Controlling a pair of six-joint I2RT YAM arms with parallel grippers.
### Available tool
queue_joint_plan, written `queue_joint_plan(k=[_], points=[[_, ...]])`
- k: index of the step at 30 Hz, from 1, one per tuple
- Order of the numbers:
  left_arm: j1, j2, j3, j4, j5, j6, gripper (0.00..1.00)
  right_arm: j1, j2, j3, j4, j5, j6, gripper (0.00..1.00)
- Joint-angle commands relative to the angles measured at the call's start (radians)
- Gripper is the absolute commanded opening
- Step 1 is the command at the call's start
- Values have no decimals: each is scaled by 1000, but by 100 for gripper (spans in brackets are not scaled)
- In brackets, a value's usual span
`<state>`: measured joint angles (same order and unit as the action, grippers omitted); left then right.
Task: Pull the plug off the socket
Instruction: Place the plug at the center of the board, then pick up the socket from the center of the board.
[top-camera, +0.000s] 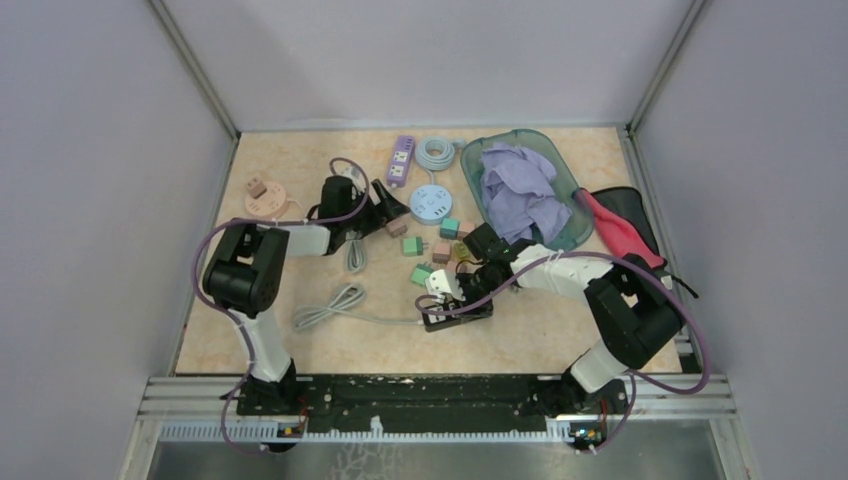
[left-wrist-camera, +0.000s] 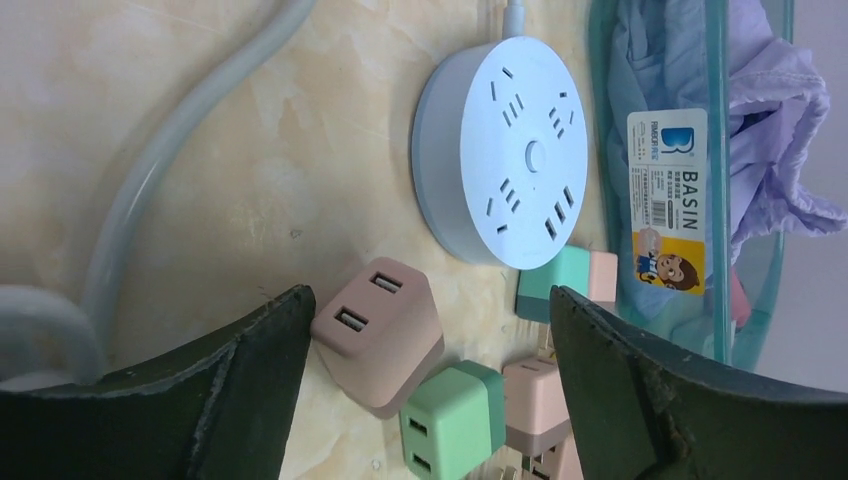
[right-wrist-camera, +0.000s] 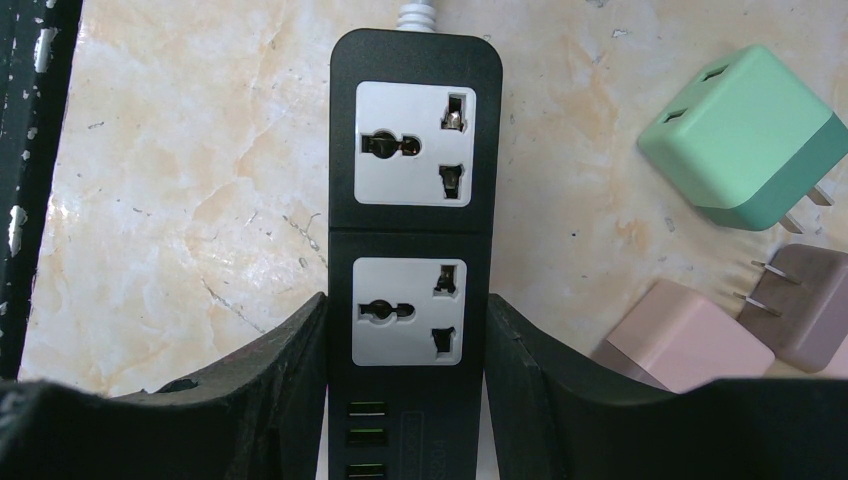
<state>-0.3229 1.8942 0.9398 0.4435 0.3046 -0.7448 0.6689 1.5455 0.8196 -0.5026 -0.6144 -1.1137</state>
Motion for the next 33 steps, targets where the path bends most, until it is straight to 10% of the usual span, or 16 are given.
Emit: queue_joint_plan(k=[1,17,26,33], points=[[7,-117,-29,-34,-33,79,92,-11,-29,38,-16,-4,2,47],[18,-688,-253,3,27,243,100,-10,-36,47,-32,-13,-3,35],[39,-818,2,-418,263,553,100,-10,-58,55,-45,-32,-2,12],[26,-990,-115,-551,-21,766,100,-13,-85,75,-55,-54,28,0]])
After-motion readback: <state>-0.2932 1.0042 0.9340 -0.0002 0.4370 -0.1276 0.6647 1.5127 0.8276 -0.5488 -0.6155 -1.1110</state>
